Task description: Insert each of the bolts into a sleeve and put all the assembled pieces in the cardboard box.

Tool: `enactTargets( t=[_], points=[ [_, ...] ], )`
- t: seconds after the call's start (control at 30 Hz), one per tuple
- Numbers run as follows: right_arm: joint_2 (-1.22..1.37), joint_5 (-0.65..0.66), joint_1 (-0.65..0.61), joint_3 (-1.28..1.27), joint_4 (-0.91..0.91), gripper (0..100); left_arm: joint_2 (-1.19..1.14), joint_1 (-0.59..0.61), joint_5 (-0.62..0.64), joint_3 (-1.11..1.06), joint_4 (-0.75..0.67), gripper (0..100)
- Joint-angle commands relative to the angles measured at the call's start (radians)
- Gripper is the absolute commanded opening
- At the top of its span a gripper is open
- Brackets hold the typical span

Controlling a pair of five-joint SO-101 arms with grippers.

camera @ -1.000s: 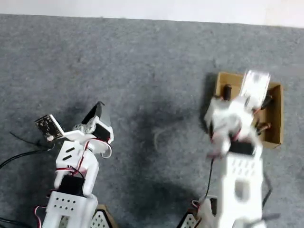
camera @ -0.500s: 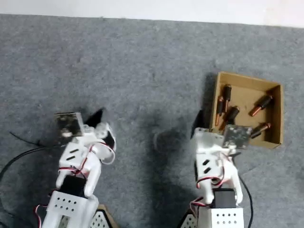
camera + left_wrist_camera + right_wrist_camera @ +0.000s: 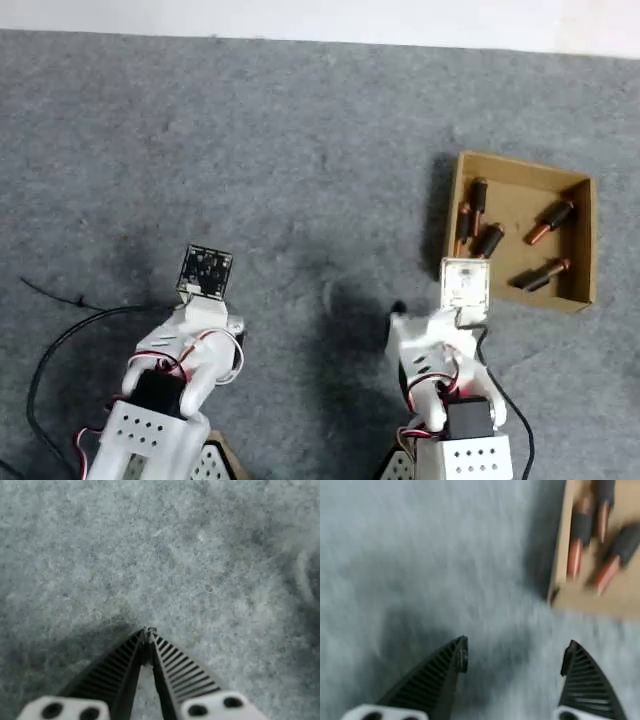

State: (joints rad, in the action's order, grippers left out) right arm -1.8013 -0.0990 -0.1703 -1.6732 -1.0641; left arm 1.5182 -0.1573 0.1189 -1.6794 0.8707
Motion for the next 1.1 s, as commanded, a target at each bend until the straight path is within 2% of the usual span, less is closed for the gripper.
enactTargets(
  t=[0.0, 0.1, 0.27, 0.73, 0.93, 1.07],
  points=[
    [-0.018, 0.0, -0.002, -0.099, -0.159, 27.6, 0.008, -0.016, -0.008, -0.025, 0.023, 2],
    [-0.035, 0.0, -0.002, -0.099, -0.179, 27.6, 0.016, -0.004, -0.011, -0.004, 0.129, 2],
    [-0.036, 0.0, -0.002, -0.099, -0.179, 27.6, 0.016, 0.067, -0.011, 0.035, 0.382, 2],
    [-0.041, 0.0, 0.041, -0.101, -0.179, 27.6, 0.025, 0.085, -0.008, 0.03, 0.368, 2],
    [-0.042, 0.0, 0.041, -0.101, -0.179, 27.6, 0.343, 0.137, -0.008, -0.016, 0.384, 2],
    [-0.038, 0.0, 0.042, -0.101, -0.18, 27.6, 0.282, 0.205, -0.008, -0.016, 0.446, 2]
  ],
)
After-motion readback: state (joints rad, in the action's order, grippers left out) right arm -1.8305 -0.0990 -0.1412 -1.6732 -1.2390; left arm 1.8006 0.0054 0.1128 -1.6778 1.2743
